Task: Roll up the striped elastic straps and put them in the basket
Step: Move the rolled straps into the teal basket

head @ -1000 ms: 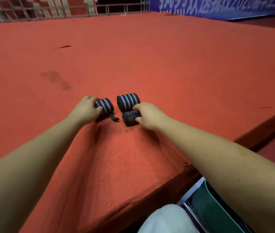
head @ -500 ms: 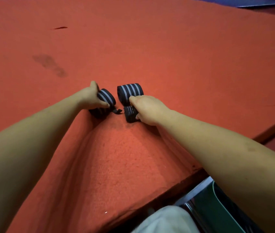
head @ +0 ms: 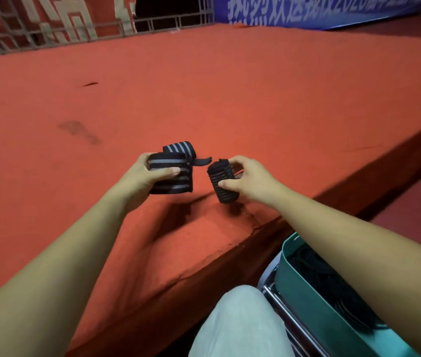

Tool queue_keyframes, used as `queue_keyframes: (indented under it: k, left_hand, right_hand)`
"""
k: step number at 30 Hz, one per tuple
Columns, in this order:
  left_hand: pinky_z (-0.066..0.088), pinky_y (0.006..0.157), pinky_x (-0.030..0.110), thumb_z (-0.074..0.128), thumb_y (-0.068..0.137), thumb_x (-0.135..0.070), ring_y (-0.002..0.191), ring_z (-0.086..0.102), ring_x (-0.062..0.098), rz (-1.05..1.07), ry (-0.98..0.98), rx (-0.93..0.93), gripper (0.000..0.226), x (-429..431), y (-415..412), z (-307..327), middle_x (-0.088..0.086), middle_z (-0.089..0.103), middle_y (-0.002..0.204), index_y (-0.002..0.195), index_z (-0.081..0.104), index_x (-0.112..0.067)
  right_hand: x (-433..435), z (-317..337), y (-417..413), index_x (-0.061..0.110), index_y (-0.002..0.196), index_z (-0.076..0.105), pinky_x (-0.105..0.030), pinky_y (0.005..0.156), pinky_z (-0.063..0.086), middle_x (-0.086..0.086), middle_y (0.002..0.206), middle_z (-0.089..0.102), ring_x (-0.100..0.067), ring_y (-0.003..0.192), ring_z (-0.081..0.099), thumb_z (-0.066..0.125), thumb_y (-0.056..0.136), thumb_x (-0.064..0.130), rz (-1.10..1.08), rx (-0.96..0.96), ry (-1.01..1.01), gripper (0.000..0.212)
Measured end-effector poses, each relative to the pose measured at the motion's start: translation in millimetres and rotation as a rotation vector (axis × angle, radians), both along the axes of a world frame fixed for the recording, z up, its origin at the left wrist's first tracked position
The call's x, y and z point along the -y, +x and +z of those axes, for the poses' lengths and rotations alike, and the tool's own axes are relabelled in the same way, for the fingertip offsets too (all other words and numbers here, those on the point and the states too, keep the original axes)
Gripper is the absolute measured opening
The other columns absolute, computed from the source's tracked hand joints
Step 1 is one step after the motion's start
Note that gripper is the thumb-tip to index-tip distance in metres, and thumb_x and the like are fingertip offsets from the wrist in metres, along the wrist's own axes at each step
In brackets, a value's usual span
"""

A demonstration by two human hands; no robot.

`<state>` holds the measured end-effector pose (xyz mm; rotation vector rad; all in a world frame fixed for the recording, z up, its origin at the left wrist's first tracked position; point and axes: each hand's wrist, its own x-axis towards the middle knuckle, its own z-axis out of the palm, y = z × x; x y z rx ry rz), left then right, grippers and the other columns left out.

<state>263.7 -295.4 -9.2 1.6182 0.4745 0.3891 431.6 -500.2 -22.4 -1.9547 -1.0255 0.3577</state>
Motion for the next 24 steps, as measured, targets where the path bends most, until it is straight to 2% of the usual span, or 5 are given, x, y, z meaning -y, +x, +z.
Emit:
queue_keyframes:
  k: [3, 6, 10, 17, 24]
  left_hand:
    - [0.052, 0.097, 0.031, 0.091, 0.051, -0.033, 0.107, 0.067, 0.011, -0.092, 0.040, -0.042, 0.086, 33.8, 14.6, 0.8, 0.000, 0.069, 0.118, 0.128, 0.055, -0.021]
    - [0.051, 0.095, 0.031, 0.091, 0.053, -0.027, 0.098, 0.066, 0.010, -0.218, 0.086, -0.059, 0.073, 77.9, 35.4, 0.9, -0.001, 0.069, 0.105, 0.119, 0.059, -0.017]
    - [0.051, 0.091, 0.035, 0.090, 0.052, -0.024, 0.093, 0.066, 0.014, -0.328, 0.018, -0.036, 0.067, 131.1, 67.6, -11.3, -0.001, 0.069, 0.098, 0.111, 0.059, -0.018]
    - [0.052, 0.095, 0.044, 0.093, 0.052, -0.039, 0.094, 0.064, 0.012, -0.556, 0.216, -0.142, 0.064, 213.7, 117.8, -50.9, -0.001, 0.069, 0.102, 0.107, 0.060, -0.028]
    - [0.055, 0.089, 0.047, 0.090, 0.066, -0.024, 0.088, 0.063, 0.007, -0.926, 0.460, -0.255, 0.058, 269.0, 144.8, -90.2, -0.006, 0.067, 0.100, 0.109, 0.052, -0.026]
  right_hand:
    - [44.1, 0.0, 2.4, 0.015, 0.108, 0.060, -0.019, 0.071, 0.047, 0.003, 0.098, 0.067, -0.008, 0.077, 0.061, 0.081, 0.080, 0.016, -0.070, -0.047, 0.013, 0.035]
    - [93.0, -4.6, 10.1, 0.019, 0.105, 0.059, -0.039, 0.088, 0.051, -0.002, 0.105, 0.069, -0.021, 0.094, 0.066, 0.081, 0.079, 0.020, -0.139, -0.093, 0.012, 0.034]
    - [159.9, -10.7, 19.1, 0.025, 0.101, 0.055, -0.045, 0.095, 0.052, -0.003, 0.103, 0.069, -0.023, 0.099, 0.068, 0.082, 0.077, 0.023, -0.227, -0.147, 0.004, 0.036]
    - [259.3, -34.4, 20.7, 0.020, 0.106, 0.063, -0.047, 0.092, 0.054, -0.002, 0.098, 0.074, -0.021, 0.089, 0.071, 0.083, 0.073, 0.022, -0.355, -0.181, -0.050, 0.039]
    - [315.2, -76.0, 7.9, 0.016, 0.101, 0.059, -0.047, 0.085, 0.056, 0.000, 0.087, 0.073, -0.018, 0.082, 0.070, 0.082, 0.073, 0.013, -0.407, -0.263, -0.161, 0.036]
